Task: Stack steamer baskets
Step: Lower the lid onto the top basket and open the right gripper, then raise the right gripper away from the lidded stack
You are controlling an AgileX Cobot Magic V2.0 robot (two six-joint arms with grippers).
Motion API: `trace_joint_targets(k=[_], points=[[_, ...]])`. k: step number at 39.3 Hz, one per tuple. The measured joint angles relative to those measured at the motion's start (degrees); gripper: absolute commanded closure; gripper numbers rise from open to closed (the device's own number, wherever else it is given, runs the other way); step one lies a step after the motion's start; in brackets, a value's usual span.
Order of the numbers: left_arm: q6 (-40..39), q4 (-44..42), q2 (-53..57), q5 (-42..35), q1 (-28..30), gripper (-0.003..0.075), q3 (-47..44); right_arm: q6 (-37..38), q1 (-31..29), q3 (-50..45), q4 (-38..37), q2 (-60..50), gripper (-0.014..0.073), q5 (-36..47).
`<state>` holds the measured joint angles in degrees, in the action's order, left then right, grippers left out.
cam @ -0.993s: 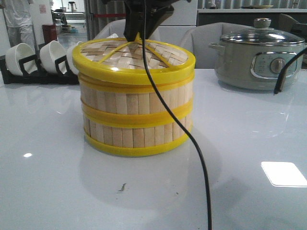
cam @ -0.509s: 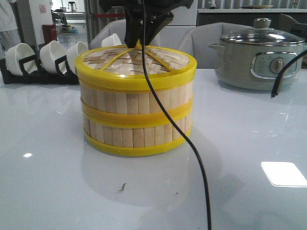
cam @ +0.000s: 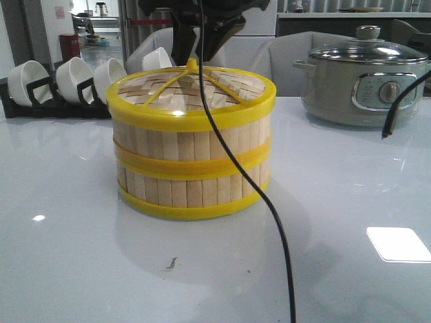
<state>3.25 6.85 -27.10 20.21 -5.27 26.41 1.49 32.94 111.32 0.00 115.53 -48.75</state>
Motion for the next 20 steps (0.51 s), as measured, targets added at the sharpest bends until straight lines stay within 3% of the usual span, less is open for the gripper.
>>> trace_joint_targets(k=[20], points=[[0.00,0.00,0.00,0.00,0.00,0.0623,0.00,0.00,0.00,0.00,-5.07,-5.04,0.0259,2.19]])
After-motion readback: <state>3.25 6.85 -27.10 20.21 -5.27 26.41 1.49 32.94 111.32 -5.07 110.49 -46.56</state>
